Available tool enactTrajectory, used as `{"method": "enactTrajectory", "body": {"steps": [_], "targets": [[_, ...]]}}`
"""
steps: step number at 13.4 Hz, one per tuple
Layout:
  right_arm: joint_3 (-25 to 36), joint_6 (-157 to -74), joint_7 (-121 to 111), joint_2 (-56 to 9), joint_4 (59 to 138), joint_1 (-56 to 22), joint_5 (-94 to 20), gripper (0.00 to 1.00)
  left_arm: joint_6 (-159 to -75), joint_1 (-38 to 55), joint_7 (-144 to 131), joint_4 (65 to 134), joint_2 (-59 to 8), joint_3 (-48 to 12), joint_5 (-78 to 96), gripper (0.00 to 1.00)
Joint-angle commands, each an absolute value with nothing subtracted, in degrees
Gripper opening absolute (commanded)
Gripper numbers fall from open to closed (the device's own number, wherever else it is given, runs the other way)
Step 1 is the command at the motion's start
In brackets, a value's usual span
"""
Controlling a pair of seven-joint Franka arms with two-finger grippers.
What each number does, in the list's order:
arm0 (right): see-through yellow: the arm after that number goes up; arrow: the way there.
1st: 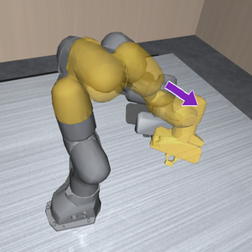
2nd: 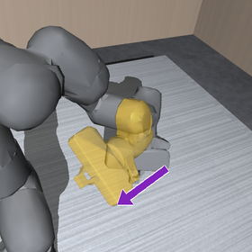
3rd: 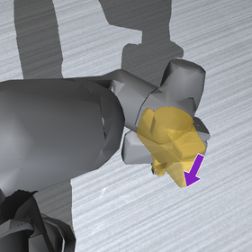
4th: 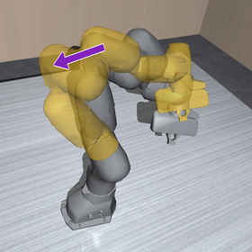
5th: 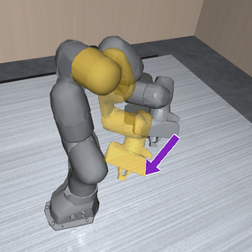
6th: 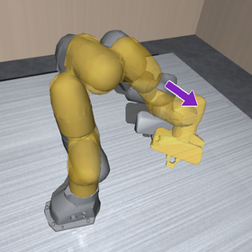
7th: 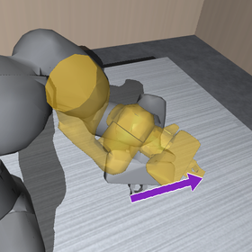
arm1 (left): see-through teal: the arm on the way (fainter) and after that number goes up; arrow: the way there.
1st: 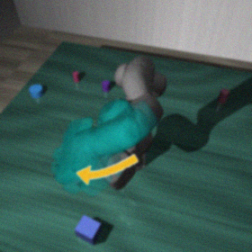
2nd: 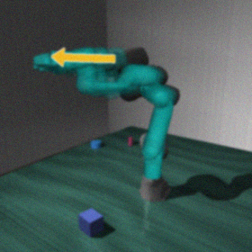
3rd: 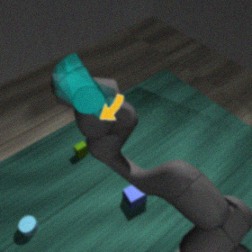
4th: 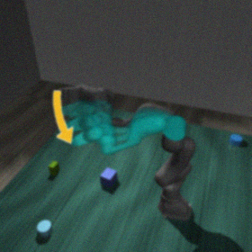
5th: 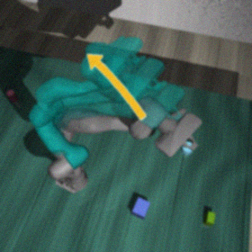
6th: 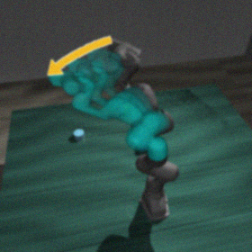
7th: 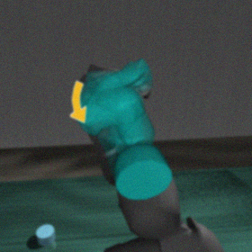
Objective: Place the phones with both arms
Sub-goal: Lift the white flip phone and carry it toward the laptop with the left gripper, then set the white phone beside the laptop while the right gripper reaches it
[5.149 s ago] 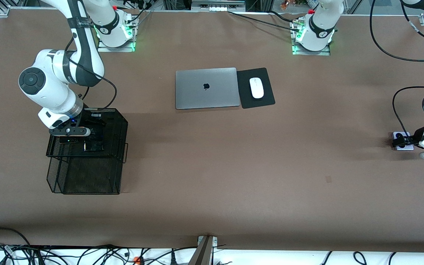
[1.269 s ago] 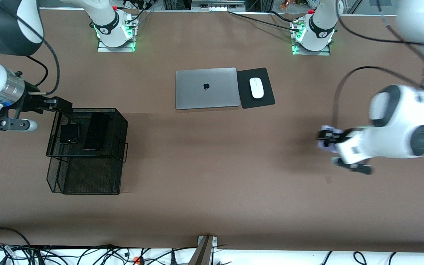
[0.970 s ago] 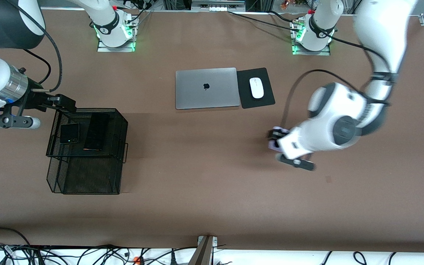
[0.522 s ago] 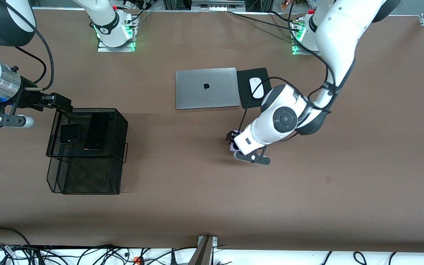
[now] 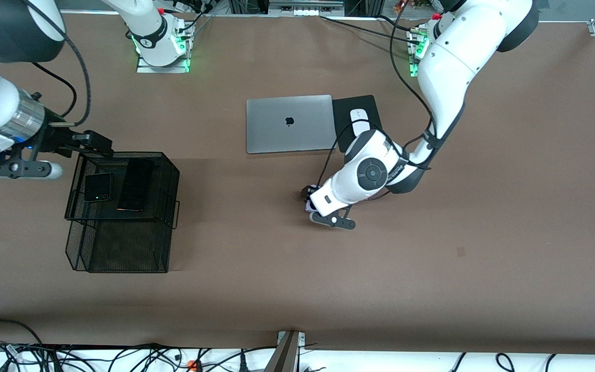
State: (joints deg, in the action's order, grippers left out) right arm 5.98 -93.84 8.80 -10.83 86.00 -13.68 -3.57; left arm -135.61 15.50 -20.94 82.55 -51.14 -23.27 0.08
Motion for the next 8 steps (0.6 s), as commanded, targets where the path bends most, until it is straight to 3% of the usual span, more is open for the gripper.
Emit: {"method": "enactTrajectory", "body": {"steps": [1,2,3,4,8], "targets": [[5.62,-96.32,11.67,-12.03,86.04,-15.38,-2.46,1.00,-135.97,16.78,-21.71,81.39,-51.68,-22.76,-0.44,0.30],[5.62,-96.94,12.91,-12.48,86.04,-15.90,-2.29,1.00,-135.97,16.70,-21.71,81.47,-51.68,-22.76,-0.53,0.36],[5.62,-97.64,13.53,-13.18,86.04,-16.78,-2.29,1.00,-135.88,16.35,-21.80,81.56,-51.51,-22.76,-0.35,0.53],[5.62,-98.43,14.93,-13.62,86.04,-17.66,-2.20,1.00,-135.70,16.09,-21.62,81.65,-51.42,-22.76,-0.44,1.00],[5.62,-100.89,19.23,-15.81,86.04,-20.30,-2.20,1.00,-133.26,14.68,-21.80,81.83,-49.23,-23.03,-0.35,1.00]]}}
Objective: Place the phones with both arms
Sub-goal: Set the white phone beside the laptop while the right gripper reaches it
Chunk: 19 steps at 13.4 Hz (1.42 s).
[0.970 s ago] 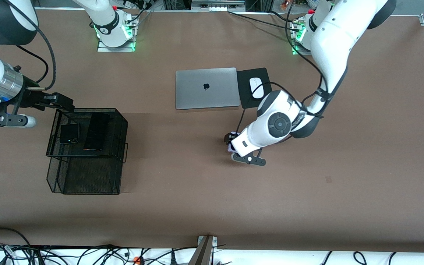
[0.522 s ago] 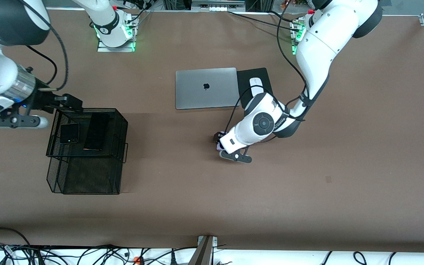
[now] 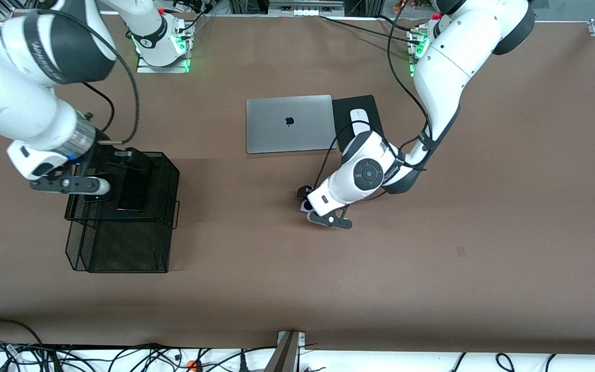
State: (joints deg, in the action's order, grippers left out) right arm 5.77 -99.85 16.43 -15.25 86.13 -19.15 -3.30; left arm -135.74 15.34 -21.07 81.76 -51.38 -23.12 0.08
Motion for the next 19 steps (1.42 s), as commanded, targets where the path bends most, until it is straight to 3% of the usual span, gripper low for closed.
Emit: {"method": "enactTrajectory", "body": {"steps": [1,10,14,17,19], "targets": [[5.62,-101.33,20.64,-15.99,86.04,-21.17,-2.20,1.00,-131.59,13.81,-21.80,81.91,-47.91,-23.11,-0.35,1.00],[4.66,-109.58,38.63,-25.03,84.30,-33.82,1.40,1.00,-100.40,-0.15,-19.96,81.04,-28.59,-22.85,-0.88,1.00],[3.96,-112.32,52.27,-37.05,73.34,-42.34,2.80,1.00,-98.53,-11.04,-8.82,81.04,-21.54,-22.76,-0.88,1.00],[3.96,-112.59,60.79,-45.67,63.31,-47.88,4.57,1.00,-95.11,-14.76,-2.31,80.69,-20.30,-22.76,-4.46,1.00],[3.96,-114.07,65.28,-48.07,61.26,-49.65,4.57,1.00,-93.96,-14.59,0.52,76.92,-19.69,-22.68,-6.33,1.00]]}}
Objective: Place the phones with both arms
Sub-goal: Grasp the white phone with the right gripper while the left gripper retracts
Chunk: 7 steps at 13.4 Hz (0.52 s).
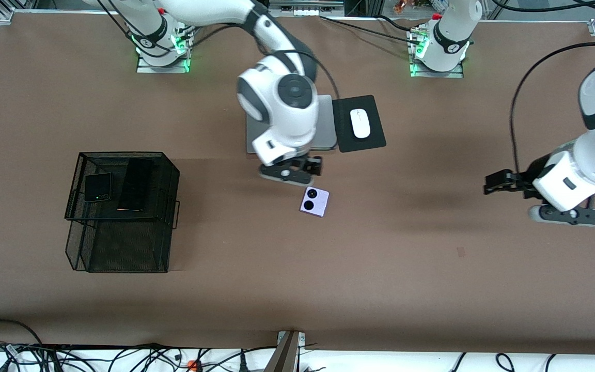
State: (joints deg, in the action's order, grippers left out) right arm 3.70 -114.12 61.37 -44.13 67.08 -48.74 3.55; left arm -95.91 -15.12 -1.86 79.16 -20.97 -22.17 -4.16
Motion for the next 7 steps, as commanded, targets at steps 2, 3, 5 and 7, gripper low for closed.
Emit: {"method": "enactTrajectory", "body": {"steps": [2,3,5,7], "targets": [[3.95,-116.10,69.50,-49.91,61.26,-50.10,4.66,1.00,-92.91,-10.05,1.14,79.26,-14.53,-16.75,-6.42,1.00],[3.96,-117.58,71.78,-50.97,61.26,-50.10,4.57,1.00,-92.55,-6.54,1.66,81.19,-11.72,-12.09,-5.98,1.00],[3.96,-120.57,75.92,-52.81,61.35,-49.92,4.48,1.00,-91.94,-2.14,1.67,86.01,-6.36,-6.10,-5.54,1.00],[3.96,-122.16,76.29,-54.66,61.35,-49.83,4.39,1.00,-92.46,2.10,1.58,92.08,-2.12,1.03,-0.12,1.00]]}}
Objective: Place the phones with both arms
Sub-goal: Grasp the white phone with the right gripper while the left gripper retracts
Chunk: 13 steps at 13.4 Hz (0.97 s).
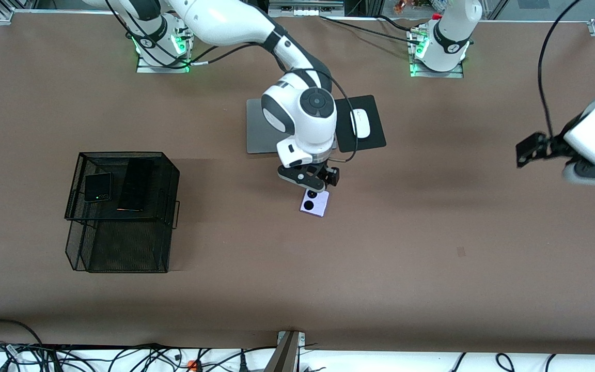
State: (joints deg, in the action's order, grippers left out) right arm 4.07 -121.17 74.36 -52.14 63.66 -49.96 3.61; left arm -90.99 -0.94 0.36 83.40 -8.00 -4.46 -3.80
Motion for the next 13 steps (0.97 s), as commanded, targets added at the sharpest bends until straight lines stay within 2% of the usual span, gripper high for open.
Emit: {"method": "enactTrajectory", "body": {"steps": [1,3,4,8,11,13], "targets": [[4.04,-122.86,76.03,-55.54,61.35,-49.83,4.48,1.00,-93.16,1.76,1.50,94.46,0.24,1.40,2.09,1.00],[4.04,-124.88,76.11,-57.21,61.35,-50.01,4.57,1.00,-98.33,-0.08,1.15,100.52,6.39,0.62,2.20,1.00],[4.04,-126.02,76.46,-58.00,61.35,-50.10,4.57,1.00,-97.13,-0.26,0.88,100.37,6.24,-0.34,1.07,1.00],[4.04,-129.11,76.64,-60.38,61.35,-50.36,4.75,1.00,-93.44,0.96,0.97,94.68,2.73,-0.97,-3.93,1.00],[4.13,-131.74,76.64,-60.90,61.35,-50.36,4.92,1.00,-89.92,2.03,1.40,86.07,-2.88,-1.05,-5.19,1.00],[4.22,-133.32,76.64,-61.52,61.35,-50.36,5.10,1.00,-89.47,1.85,1.41,84.90,-3.60,-0.97,-5.10,1.00]]}}
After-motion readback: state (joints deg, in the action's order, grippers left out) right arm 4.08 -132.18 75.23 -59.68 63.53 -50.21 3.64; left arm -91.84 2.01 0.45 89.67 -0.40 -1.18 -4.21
